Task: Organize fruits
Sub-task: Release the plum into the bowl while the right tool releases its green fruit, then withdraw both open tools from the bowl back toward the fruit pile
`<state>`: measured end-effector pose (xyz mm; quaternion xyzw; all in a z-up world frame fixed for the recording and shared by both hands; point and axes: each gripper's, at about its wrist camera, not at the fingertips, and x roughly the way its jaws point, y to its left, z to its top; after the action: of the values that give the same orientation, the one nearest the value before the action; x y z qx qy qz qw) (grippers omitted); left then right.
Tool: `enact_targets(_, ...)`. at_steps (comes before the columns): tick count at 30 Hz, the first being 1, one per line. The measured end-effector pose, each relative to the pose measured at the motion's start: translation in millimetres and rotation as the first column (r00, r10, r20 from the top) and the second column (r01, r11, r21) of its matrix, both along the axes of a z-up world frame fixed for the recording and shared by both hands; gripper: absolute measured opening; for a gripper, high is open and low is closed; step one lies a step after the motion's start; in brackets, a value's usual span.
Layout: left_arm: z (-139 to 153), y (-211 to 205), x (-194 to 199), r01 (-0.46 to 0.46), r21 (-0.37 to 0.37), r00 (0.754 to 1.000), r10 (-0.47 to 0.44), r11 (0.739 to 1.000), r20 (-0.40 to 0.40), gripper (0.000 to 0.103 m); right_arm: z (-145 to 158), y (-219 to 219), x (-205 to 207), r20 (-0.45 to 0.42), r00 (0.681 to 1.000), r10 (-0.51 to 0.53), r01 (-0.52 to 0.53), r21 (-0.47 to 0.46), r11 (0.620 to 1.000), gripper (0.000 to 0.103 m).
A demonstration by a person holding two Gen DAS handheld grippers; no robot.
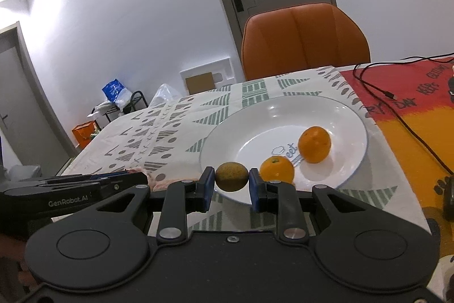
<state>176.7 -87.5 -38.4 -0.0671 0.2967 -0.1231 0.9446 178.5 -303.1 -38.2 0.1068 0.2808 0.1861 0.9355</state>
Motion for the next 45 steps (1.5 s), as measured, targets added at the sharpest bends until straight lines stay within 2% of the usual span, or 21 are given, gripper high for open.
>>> enact_targets(11, 2, -15, 9, 0.018, 0.016, 1.0, -0.018, 1.0, 0.009, 0.022, -7, -9, 11, -0.012, 1.0, -0.004, 0.005, 0.036, 0.999, 0.026)
enact_targets(14, 2, -18, 11, 0.022, 0.018, 1.0, -0.022, 1.0, 0.008, 0.022, -9, -9, 12, -0.01, 1.0, -0.004, 0.005, 0.041, 0.999, 0.04)
enact_targets(15, 2, -19, 11, 0.024, 0.018, 1.0, -0.024, 1.0, 0.008, 0.022, -9, -10, 12, -0.01, 1.0, -0.007, 0.007, 0.038, 0.999, 0.042)
enact_targets(28, 6, -39, 22, 0.078, 0.031, 0.997, -0.079, 0.996, 0.02, 0.022, -13, -34, -5, -0.033, 0.998, -0.059, 0.06, 0.033, 0.998, 0.042)
enact_targets(39, 19, -61, 38, 0.113, 0.059, 0.991, -0.116, 0.992, 0.066, 0.022, -8, -47, -10, -0.022, 0.995, -0.097, 0.097, 0.042, 0.994, 0.045)
enact_targets(41, 22, -63, 38, 0.104, 0.07, 0.991, -0.11, 0.992, 0.081, 0.026, -7, -46, -10, -0.021, 0.995, -0.095, 0.095, 0.042, 0.995, 0.045)
enact_targets(45, 22, -57, 39, 0.075, 0.07, 0.995, -0.079, 0.995, 0.059, 0.039, -6, -45, -12, -0.016, 0.996, -0.088, 0.088, 0.042, 0.995, 0.048)
